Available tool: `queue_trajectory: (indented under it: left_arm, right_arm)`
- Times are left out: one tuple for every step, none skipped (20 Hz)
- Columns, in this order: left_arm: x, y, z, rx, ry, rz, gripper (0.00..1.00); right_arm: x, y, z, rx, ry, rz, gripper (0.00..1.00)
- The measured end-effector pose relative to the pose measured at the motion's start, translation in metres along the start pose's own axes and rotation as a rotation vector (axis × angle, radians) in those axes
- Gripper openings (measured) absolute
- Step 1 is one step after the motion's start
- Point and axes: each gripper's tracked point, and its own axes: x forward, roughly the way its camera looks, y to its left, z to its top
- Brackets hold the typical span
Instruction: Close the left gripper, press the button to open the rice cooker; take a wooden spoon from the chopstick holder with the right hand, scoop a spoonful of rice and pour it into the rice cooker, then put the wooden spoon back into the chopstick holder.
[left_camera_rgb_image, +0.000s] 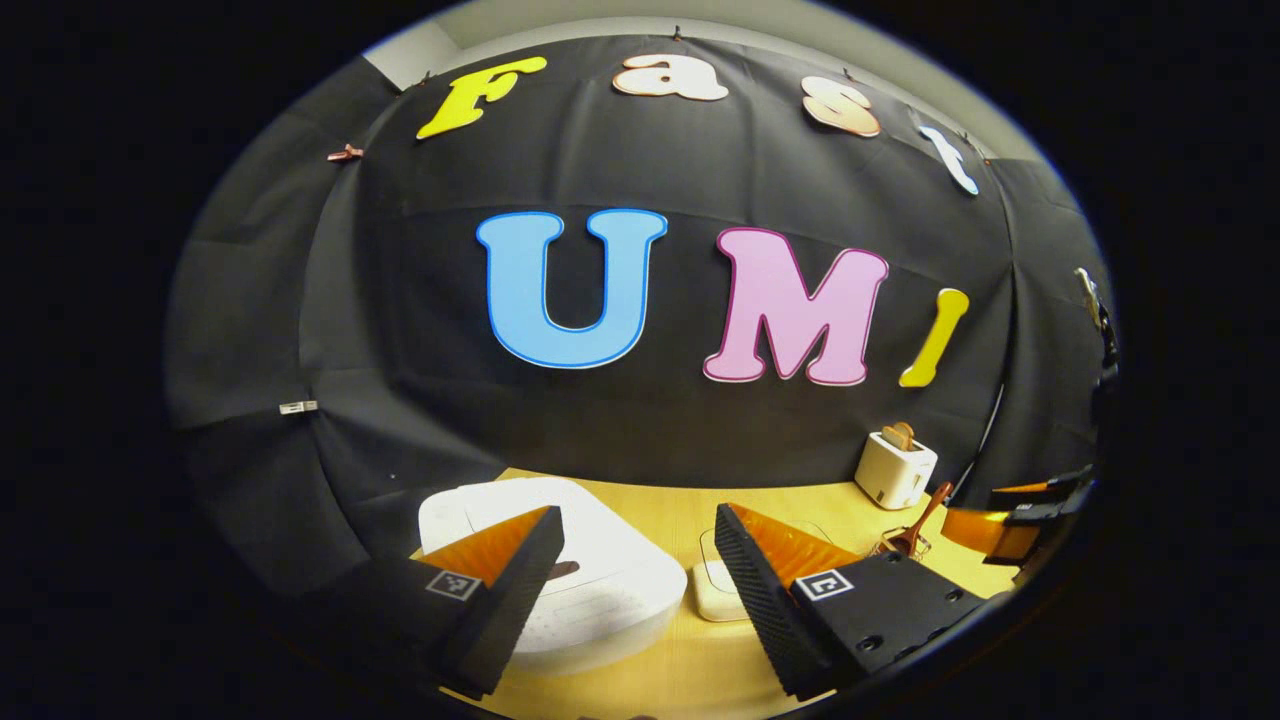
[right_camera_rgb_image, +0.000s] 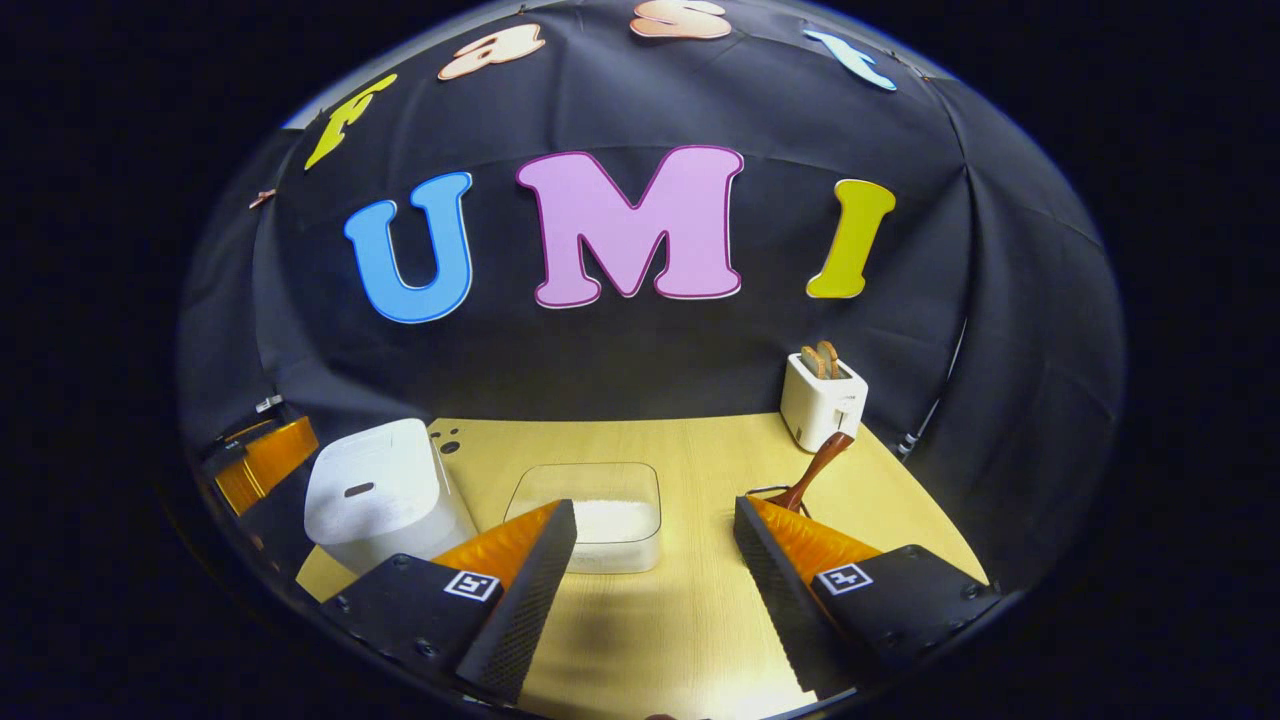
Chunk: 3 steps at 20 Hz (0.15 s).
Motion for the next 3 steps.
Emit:
queue_trajectory:
  left_arm:
    - [-0.0003,0.0040,-0.0006,0.009,-0.004,-0.015,0.98]
    - [-0.0007,0.0078,-0.0005,0.022,-0.010,-0.025,0.98]
    - [-0.0011,0.0123,-0.0007,0.037,-0.017,-0.033,0.98]
  right_arm:
    - [-0.0003,0.0026,-0.0002,-0.004,0.000,-0.012,0.98]
    - [0.0004,0.0049,0.0004,-0.004,0.001,-0.026,0.99]
    - [0.0016,0.0075,0.0029,0.001,0.001,-0.039,0.99]
